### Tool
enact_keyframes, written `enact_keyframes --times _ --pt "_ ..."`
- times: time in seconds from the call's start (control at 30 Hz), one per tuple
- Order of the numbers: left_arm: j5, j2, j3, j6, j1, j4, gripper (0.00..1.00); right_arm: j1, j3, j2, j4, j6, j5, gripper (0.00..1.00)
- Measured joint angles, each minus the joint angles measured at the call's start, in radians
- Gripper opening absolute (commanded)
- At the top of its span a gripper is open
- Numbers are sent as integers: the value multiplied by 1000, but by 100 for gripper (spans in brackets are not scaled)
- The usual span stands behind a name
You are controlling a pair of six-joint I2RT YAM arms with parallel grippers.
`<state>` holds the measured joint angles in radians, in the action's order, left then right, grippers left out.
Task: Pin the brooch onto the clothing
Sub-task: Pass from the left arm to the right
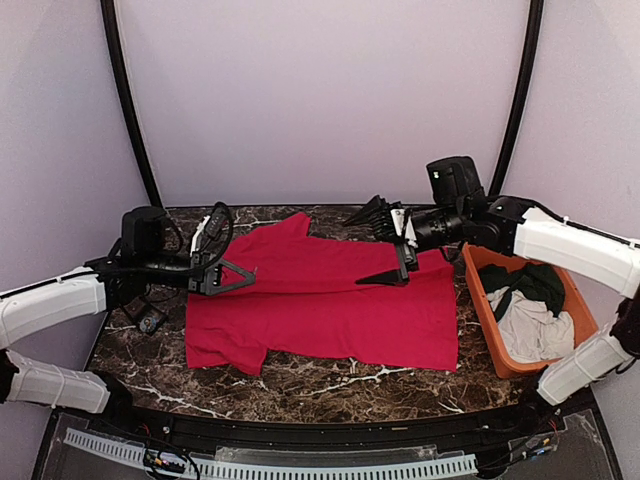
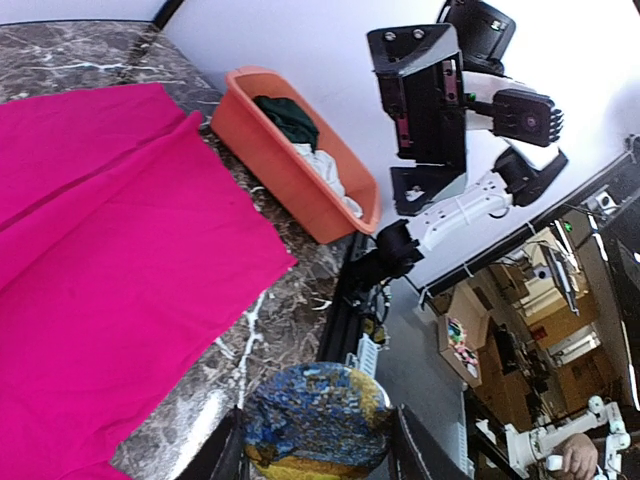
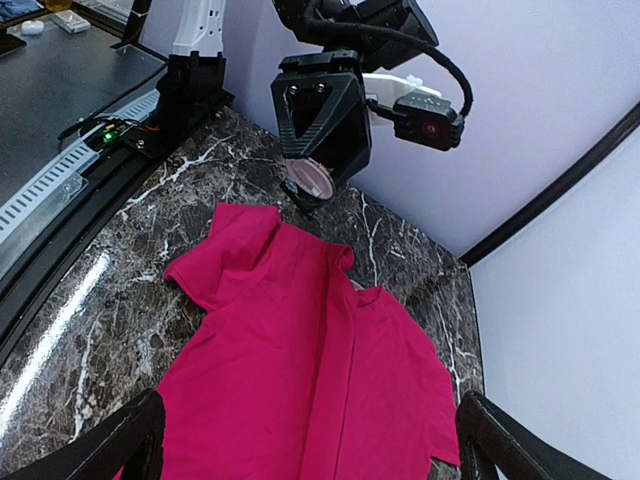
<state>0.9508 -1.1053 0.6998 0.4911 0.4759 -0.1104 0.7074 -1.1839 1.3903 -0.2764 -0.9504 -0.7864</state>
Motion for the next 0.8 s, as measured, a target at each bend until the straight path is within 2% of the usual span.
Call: enact_keyframes --times 0.33,0.37,0.5,0.7,0.8 --pt "94 -69 -45 207 102 -323 40 106 -67 109 74 13 -41 94" --pt "96 -76 -45 220 115 -345 40 111 -68 114 77 13 -41 93" --pt "98 -109 -45 255 154 -379 40 126 -88 134 79 -6 -37 74" --pt "81 -165 -45 286 182 -377 40 165 -162 163 65 -71 27 66" --pt "69 -177 -45 304 185 -374 40 194 -175 186 50 -134 92 57"
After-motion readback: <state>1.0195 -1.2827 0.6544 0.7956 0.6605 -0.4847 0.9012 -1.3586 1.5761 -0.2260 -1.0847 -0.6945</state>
